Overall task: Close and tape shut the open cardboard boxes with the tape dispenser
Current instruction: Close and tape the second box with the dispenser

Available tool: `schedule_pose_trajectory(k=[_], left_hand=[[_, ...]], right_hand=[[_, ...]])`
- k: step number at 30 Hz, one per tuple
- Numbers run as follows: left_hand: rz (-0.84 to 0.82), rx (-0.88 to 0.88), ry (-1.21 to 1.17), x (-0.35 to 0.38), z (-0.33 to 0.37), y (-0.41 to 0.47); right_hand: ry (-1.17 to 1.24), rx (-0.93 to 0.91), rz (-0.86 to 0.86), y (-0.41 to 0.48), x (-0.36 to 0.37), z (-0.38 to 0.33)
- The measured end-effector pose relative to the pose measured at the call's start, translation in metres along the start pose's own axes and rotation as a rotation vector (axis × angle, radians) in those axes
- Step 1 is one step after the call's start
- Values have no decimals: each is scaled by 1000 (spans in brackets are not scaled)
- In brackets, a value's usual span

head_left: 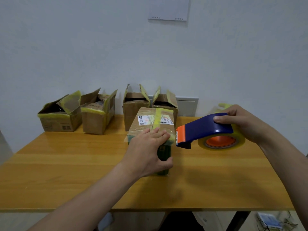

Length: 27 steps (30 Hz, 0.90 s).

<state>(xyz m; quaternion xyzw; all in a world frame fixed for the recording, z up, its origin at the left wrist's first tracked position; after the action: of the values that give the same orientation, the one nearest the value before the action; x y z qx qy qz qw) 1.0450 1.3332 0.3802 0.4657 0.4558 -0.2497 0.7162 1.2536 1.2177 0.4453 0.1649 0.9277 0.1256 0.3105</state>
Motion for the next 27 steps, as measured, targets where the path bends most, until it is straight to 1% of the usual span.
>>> schedule_pose_trajectory(k=[5, 11, 17, 21, 24, 27], left_hand=[[2, 18, -14, 2, 0, -2], [7, 30, 5, 1, 3, 0], [4, 29, -3, 0, 3, 1], [-4, 30, -7, 0, 1, 0], [-4, 24, -4, 1, 1, -1], [-15, 7, -10, 0, -2, -1]], right_hand=[[-161, 13, -48, 9, 14, -27], [-454, 84, -35, 24, 28, -58], [-867, 73, 29, 40, 60, -103], [-894, 133, 2, 39, 62, -103], [-885, 167, 52, 32, 58, -102], [-823, 221, 79, 33, 54, -98]])
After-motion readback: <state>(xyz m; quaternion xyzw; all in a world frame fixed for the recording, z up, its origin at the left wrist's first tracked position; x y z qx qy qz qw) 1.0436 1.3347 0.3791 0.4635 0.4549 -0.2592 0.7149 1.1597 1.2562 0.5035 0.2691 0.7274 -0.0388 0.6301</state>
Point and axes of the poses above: each hand's wrist, its own y-axis towards the middle knuckle, its own x-axis out of the palm, z = x × y, the point moved 8 cm from there along y, towards the middle knuckle, and after that the axes turned 5 degrees about -x, right-handed, at the moved point
